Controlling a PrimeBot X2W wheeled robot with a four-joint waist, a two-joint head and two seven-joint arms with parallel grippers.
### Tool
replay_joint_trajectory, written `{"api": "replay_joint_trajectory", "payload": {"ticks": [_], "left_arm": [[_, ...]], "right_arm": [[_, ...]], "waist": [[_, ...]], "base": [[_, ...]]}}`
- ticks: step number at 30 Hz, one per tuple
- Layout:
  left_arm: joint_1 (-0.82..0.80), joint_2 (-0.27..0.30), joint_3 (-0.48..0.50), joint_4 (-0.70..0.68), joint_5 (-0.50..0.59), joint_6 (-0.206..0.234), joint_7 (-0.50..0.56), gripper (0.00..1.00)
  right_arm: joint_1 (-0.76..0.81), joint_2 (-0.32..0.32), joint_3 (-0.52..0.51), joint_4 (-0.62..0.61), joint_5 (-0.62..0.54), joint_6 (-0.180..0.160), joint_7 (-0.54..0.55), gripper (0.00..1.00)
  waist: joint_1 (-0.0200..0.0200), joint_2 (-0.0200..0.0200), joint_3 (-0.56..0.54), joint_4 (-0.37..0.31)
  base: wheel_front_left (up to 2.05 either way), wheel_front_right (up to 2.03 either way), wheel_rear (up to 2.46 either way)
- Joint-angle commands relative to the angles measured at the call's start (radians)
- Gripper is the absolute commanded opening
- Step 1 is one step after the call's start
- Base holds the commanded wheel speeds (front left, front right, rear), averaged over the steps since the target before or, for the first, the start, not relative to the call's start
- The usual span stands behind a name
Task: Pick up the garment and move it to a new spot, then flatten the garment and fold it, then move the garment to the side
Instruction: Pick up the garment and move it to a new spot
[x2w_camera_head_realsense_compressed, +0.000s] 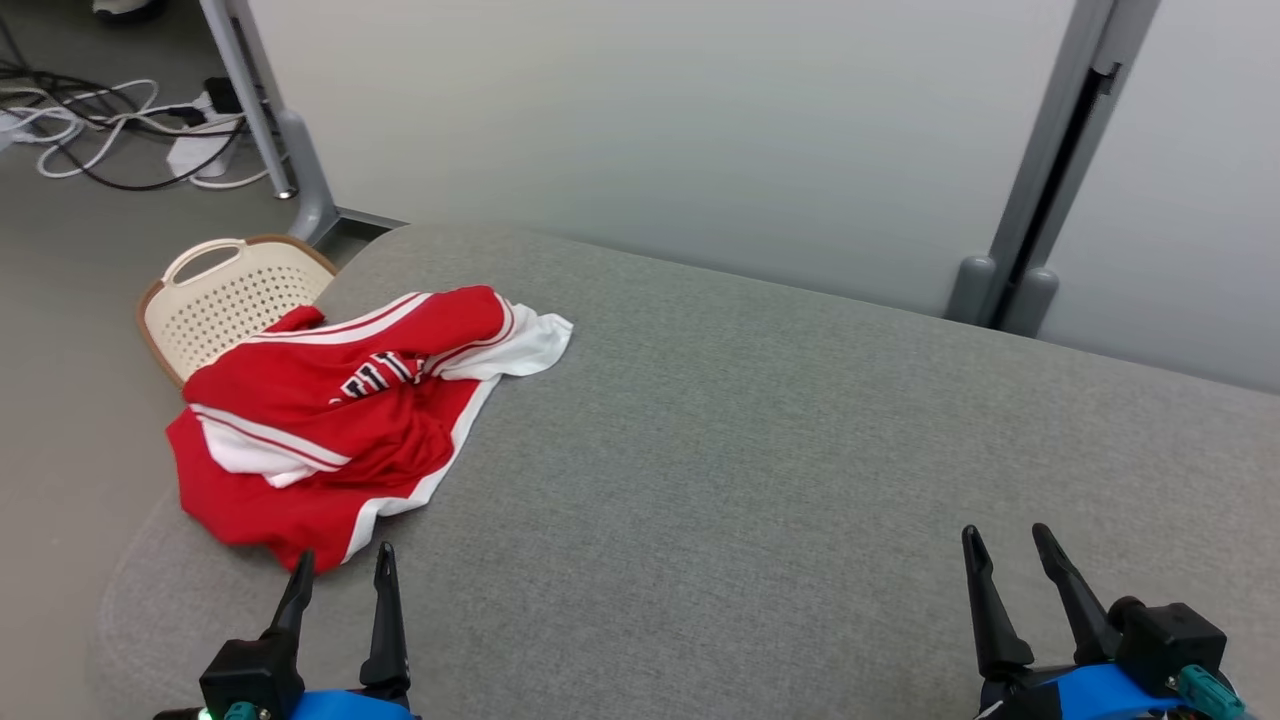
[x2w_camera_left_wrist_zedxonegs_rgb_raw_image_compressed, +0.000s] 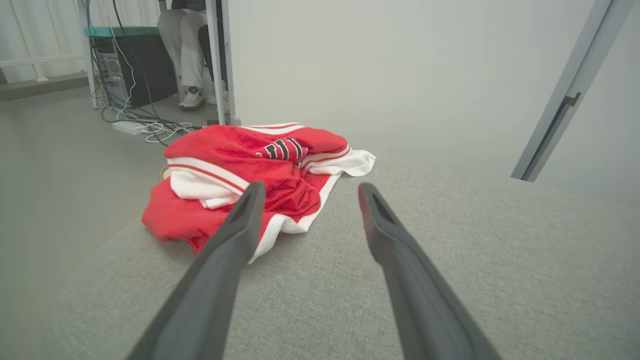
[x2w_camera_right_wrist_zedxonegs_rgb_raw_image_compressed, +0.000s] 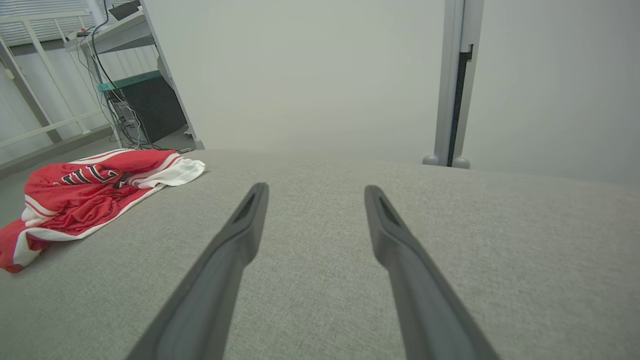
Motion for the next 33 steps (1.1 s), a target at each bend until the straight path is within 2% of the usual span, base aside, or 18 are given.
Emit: {"api": "replay_joint_trajectory", "payload": {"ticks": [1, 11, 21, 24, 28, 33], "left_arm": [[0.008, 0.006, 0.003, -0.009, -0.002, 0.007, 0.003, 1.0], [0.024, 0.017, 0.005, -0.03, -0.01, 0.019, 0.01, 1.0], [0.033, 0.019, 0.012, -0.038, -0.024, 0.029, 0.006, 1.0], [0.01, 0.011, 0.016, -0.045, -0.051, 0.016, 0.017, 1.0], [-0.063, 0.023, 0.039, -0.068, -0.094, 0.001, 0.078, 1.0], [-0.214, 0.07, 0.095, -0.114, -0.165, 0.007, 0.244, 1.0]], "right_arm": [[0.013, -0.005, 0.002, 0.006, -0.002, 0.0, -0.005, 1.0], [0.001, -0.005, 0.008, 0.009, -0.004, 0.0, -0.005, 1.0], [-0.001, -0.005, 0.019, 0.017, -0.002, 0.0, -0.005, 1.0], [-0.004, -0.005, 0.013, 0.012, -0.007, 0.0, -0.002, 1.0], [-0.012, -0.005, 0.005, -0.003, -0.017, 0.0, 0.005, 1.0], [-0.025, -0.005, -0.003, -0.04, -0.033, 0.0, 0.024, 1.0]], "waist": [[0.0, -0.0001, -0.004, 0.05], [0.0, -0.0001, -0.004, 0.132], [0.0, -0.0001, 0.003, 0.13], [0.0, -0.0001, 0.01, 0.124], [0.0, -0.0001, 0.032, 0.121], [0.0, -0.0001, 0.083, 0.114]], "base": [[0.0, 0.0, 0.0], [0.0, 0.0, 0.0], [0.0, 0.0, 0.0], [0.0, 0.0, 0.0], [0.0, 0.0, 0.0], [0.0, 0.0, 0.0]]}}
